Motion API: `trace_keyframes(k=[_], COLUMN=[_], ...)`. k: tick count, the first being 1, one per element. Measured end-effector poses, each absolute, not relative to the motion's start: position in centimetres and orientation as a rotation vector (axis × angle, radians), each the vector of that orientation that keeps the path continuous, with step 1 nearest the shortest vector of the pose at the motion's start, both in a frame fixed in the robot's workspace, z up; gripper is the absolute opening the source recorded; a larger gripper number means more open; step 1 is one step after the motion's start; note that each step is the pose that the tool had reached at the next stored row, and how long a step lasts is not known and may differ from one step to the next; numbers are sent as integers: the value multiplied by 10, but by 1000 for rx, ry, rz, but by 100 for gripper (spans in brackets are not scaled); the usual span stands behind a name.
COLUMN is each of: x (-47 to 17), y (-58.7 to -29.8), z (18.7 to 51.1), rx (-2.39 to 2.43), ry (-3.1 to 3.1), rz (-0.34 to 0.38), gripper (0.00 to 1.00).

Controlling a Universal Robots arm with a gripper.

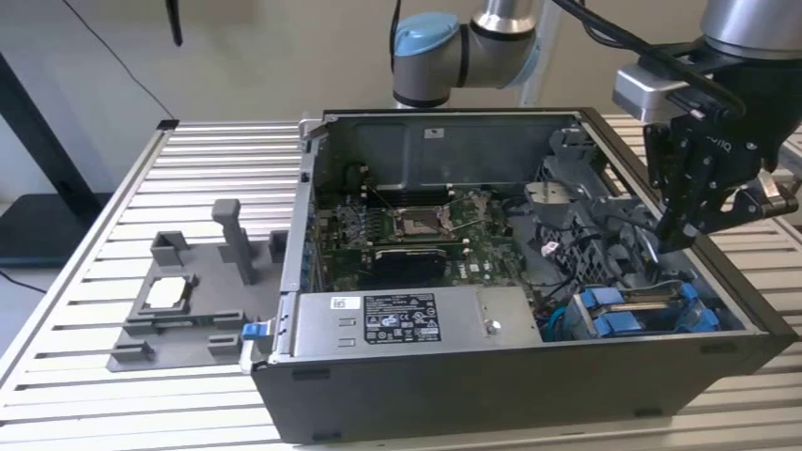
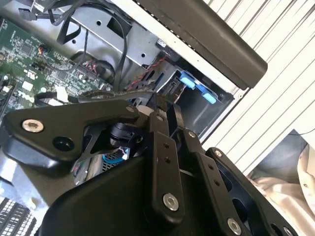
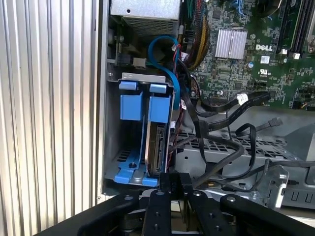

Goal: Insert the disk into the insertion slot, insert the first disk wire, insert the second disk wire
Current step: 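Insert the first disk wire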

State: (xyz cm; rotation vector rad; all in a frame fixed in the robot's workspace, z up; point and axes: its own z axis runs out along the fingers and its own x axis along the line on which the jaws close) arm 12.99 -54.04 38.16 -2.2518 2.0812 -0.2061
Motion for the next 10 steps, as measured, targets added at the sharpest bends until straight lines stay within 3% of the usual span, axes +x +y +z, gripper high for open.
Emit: trace_keyframes(k=[10], x=[145], y=[-541], z=[379], rx=[-2299], ry=[2121], rz=[-129], gripper=[19])
